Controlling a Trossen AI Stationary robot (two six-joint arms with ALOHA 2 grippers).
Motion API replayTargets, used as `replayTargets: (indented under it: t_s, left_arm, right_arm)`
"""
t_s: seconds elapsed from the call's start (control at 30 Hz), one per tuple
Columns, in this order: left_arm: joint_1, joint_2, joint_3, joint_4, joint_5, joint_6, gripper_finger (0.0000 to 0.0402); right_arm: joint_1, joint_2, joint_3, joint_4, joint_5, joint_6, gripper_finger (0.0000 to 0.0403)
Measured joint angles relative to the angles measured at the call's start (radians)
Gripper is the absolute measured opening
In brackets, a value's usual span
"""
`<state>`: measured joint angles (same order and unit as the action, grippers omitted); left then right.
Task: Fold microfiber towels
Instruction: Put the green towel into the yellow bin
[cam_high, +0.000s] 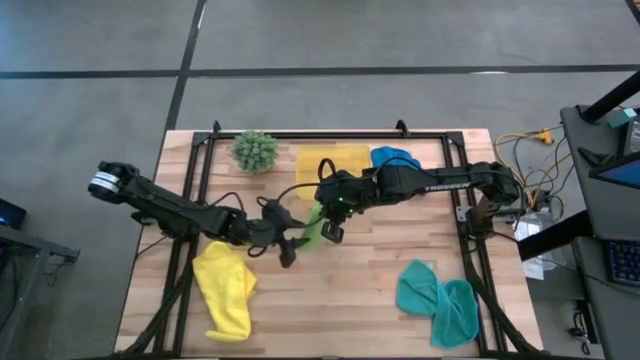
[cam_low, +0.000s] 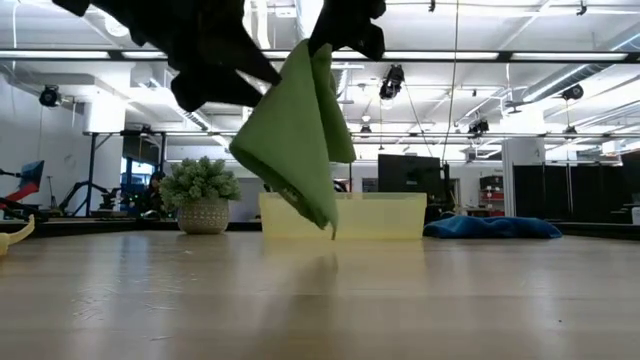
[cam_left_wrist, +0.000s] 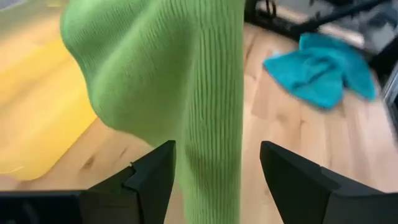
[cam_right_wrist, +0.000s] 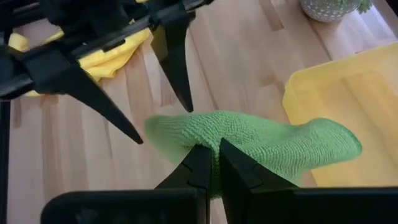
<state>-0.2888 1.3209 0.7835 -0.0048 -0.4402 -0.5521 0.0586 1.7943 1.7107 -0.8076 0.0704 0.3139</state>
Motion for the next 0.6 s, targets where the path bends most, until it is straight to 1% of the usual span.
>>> replayTargets:
  t_s: [0.1, 0.27, 0.5, 0.6]
  left_arm:
    - [0.002, -0.005, -0.004, -0.052, -0.015, -0.042, 0.0221]
    - [0.005, 0.005, -0.002, -0.026, -0.014, -0.044, 0.0221]
    - [0.006, 0.031, 0.002, -0.022, 0.035, -0.054, 0.0221]
    - [0.008, 0.039, 0.002, -0.029, 0.037, -0.071, 0.0219]
  right_arm:
    - [0.000, 0.000, 0.000, -0.003, 0.000, -0.002, 0.0013]
    - [0.000, 0.000, 0.000, -0.001, 0.000, -0.010, 0.0013]
    - [0.000, 0.000, 0.001, -0.002, 0.000, -0.032, 0.0013]
    - [-0.003, -0.001, 0.002, -0.002, 0.000, -0.036, 0.0013]
